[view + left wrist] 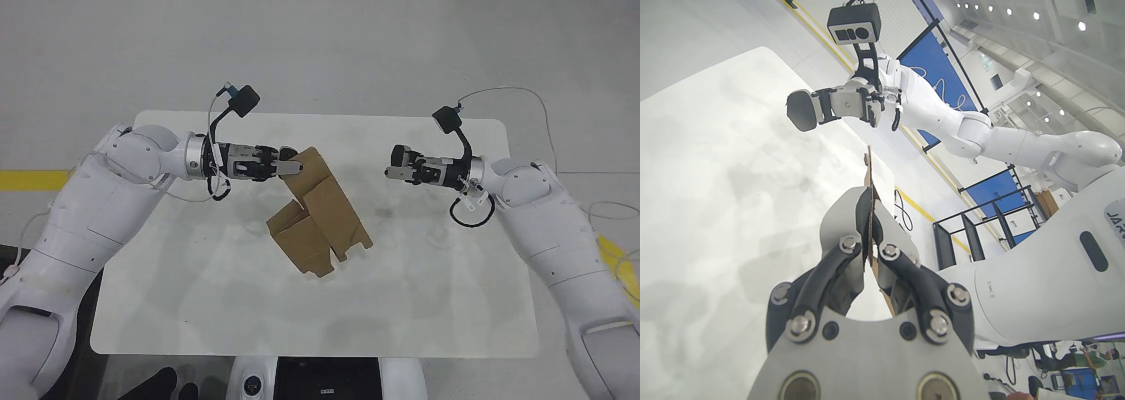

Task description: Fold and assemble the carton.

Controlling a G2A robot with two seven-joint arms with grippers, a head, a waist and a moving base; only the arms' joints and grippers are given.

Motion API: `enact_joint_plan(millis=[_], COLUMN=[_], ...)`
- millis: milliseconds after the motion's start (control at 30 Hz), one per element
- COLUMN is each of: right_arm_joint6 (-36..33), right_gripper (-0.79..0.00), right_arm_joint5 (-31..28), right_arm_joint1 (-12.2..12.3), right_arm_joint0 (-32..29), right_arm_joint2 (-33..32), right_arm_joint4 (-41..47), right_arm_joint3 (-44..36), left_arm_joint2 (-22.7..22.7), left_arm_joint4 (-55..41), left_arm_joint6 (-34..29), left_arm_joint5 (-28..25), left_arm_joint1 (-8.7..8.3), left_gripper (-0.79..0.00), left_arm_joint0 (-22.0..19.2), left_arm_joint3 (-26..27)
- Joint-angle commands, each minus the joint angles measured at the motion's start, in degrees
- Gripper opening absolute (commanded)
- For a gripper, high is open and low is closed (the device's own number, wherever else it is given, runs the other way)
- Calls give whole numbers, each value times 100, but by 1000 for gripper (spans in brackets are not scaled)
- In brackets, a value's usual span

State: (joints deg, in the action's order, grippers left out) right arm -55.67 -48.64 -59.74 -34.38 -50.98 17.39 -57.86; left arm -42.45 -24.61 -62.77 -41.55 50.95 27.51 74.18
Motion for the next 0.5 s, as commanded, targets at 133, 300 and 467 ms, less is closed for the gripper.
enact_joint_plan(millis=[133, 300, 467], right_arm_joint6=[0, 0, 34], right_gripper=[0, 0, 0], right_arm_joint5=[0, 0, 86], right_arm_joint1=[0, 0, 2], right_arm_joint0=[0, 0, -56], right_arm_joint2=[3, 3, 20], right_arm_joint4=[0, 0, -117], right_arm_joint3=[0, 0, -103], left_arm_joint2=[284, 284, 217], left_arm_joint4=[153, 153, 301], left_arm_joint6=[36, 36, 240], left_arm_joint5=[-35, -35, 98], left_arm_joint1=[-22, -22, -31], left_gripper=[-785, -785, -785], left_arm_joint0=[-143, -143, -41], left_arm_joint3=[61, 61, 131])
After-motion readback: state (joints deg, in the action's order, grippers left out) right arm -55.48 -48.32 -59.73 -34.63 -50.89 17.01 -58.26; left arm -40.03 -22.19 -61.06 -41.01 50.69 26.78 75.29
